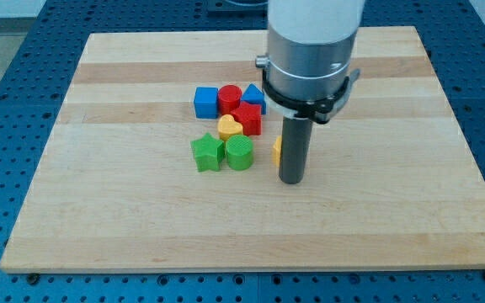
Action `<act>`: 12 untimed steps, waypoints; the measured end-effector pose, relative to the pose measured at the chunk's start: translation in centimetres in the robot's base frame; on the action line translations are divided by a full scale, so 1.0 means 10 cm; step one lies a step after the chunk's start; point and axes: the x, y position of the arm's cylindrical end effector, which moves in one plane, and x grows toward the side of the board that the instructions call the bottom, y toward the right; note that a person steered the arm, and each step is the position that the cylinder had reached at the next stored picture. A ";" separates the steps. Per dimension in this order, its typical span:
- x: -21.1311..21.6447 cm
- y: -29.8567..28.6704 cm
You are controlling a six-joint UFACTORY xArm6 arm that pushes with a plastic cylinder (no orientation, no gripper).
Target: Push yellow hexagon into the right side of green circle
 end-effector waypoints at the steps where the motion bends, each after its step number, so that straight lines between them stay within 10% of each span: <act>1: 0.00 0.10; 3: -0.09 0.73; 7: -0.21 -0.02; 10: 0.66 -0.01; 12: 0.40 0.57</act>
